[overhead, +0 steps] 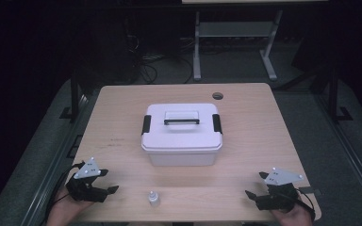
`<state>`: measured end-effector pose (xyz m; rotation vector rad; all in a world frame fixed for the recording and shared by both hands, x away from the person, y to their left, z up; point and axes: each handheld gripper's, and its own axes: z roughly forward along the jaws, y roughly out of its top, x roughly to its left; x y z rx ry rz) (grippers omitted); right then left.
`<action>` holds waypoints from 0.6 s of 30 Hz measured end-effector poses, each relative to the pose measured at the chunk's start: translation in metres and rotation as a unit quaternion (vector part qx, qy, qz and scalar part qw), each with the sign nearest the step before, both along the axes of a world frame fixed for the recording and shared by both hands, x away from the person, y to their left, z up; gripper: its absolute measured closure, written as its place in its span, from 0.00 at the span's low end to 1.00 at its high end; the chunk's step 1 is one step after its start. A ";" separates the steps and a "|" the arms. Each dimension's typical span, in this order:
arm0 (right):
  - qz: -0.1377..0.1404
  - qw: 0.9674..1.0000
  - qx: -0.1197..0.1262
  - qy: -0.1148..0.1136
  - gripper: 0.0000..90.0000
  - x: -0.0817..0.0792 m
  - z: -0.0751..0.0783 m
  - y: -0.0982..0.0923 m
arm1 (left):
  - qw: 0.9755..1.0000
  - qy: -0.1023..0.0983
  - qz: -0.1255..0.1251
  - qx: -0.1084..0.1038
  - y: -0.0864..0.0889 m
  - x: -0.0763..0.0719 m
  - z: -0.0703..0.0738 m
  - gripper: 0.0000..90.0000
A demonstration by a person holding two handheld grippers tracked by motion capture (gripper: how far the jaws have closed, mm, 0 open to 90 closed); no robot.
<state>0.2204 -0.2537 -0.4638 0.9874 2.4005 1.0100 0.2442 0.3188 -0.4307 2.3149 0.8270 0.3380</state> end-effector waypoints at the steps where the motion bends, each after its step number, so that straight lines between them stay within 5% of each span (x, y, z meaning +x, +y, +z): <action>1: 0.000 1.000 0.000 0.000 0.19 0.000 0.000 0.000 | 1.000 0.002 -0.002 -0.001 0.000 0.000 0.000 0.29; 9: 0.003 1.000 -0.003 -0.002 0.19 -0.001 0.001 0.002 | 1.000 0.017 -0.016 0.004 -0.004 -0.001 0.007 0.29; 18: 0.002 1.000 -0.003 -0.002 0.19 -0.002 0.002 0.003 | 1.000 0.021 -0.023 -0.001 -0.007 0.002 0.032 0.29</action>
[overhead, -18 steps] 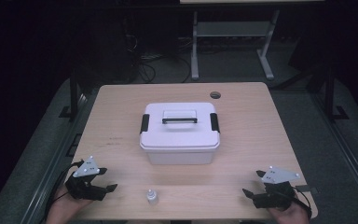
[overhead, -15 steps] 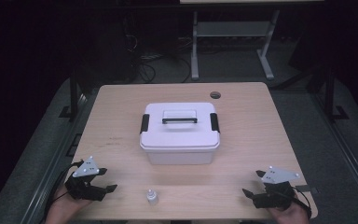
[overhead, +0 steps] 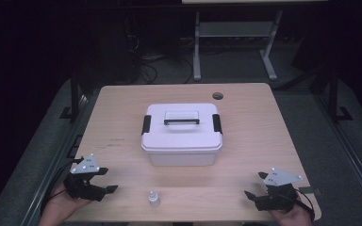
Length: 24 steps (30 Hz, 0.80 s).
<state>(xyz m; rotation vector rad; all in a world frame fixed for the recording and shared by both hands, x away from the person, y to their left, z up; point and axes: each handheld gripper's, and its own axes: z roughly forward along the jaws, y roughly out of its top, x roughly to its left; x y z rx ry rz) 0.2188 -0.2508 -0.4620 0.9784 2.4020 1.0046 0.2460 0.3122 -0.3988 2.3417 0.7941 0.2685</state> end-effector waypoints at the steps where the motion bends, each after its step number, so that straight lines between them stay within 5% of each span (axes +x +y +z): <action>1: 0.000 1.000 0.000 0.001 0.19 0.000 0.000 0.000 | 1.000 0.001 0.000 0.000 -0.001 0.001 0.004 0.29; 24: 0.006 1.000 0.003 -0.001 0.19 0.001 0.000 0.001 | 0.999 -0.011 -0.038 0.029 -0.043 0.034 0.087 0.29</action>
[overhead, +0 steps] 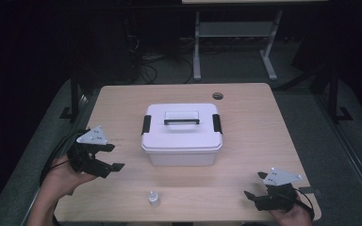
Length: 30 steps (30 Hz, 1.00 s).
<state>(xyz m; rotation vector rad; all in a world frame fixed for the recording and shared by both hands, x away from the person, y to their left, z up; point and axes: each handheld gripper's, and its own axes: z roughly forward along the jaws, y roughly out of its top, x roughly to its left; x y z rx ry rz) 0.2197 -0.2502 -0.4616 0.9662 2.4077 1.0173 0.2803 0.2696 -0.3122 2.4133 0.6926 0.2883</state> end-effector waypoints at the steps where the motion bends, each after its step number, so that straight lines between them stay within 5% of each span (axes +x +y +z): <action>1: 0.001 1.000 0.000 0.000 0.19 0.000 0.000 0.000 | 1.000 -0.001 -0.002 0.002 -0.003 0.002 0.003 0.29; 12: 0.004 1.000 0.001 -0.001 0.19 0.000 0.001 0.000 | 1.000 -0.006 -0.011 0.014 -0.030 0.024 0.028 0.31; 30: 0.008 1.000 0.003 -0.004 0.19 0.000 0.002 0.001 | 0.999 0.002 -0.030 0.017 -0.060 0.054 0.040 0.33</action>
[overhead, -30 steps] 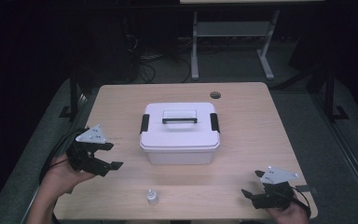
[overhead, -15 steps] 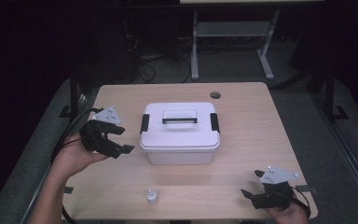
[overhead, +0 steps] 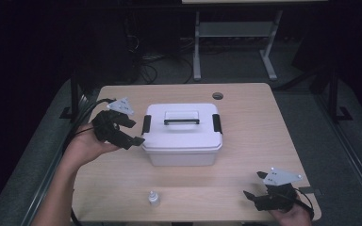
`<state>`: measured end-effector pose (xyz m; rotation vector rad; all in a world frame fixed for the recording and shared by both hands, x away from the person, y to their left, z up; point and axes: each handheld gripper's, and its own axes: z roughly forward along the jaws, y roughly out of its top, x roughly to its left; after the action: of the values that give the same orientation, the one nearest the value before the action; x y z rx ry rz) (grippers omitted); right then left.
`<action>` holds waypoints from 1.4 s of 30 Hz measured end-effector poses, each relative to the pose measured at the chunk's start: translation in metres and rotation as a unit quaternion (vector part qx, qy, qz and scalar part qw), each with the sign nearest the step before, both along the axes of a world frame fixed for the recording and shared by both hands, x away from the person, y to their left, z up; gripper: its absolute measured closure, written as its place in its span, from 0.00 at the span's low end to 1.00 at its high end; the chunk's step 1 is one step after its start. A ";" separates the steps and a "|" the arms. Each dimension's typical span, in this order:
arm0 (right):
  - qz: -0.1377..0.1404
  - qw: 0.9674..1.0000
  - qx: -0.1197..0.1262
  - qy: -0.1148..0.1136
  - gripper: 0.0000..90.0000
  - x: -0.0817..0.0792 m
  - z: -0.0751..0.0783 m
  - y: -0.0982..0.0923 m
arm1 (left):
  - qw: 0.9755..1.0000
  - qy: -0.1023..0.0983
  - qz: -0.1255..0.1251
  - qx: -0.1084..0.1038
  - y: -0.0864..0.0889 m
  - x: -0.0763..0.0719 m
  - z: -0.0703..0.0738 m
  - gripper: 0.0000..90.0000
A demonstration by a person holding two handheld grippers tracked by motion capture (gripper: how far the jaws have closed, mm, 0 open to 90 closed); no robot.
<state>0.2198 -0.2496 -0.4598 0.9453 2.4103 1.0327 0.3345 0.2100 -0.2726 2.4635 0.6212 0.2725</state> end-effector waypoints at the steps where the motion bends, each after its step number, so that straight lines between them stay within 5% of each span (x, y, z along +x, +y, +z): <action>1: 0.000 1.000 0.000 0.000 0.19 0.000 0.000 0.000 | 1.000 0.000 -0.002 0.002 -0.002 0.002 0.000 0.33; 25: -0.002 1.000 0.014 0.003 0.19 0.000 0.001 -0.001 | 0.999 0.006 -0.045 0.016 -0.060 0.048 -0.002 0.37; 42: 0.000 1.000 0.013 0.002 0.19 0.001 0.001 -0.003 | 0.996 0.014 -0.082 0.034 -0.095 0.068 -0.012 0.50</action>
<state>0.2203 -0.2523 -0.4588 0.9572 2.4064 1.0669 0.4022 0.1151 -0.2843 2.5695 0.4249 0.1964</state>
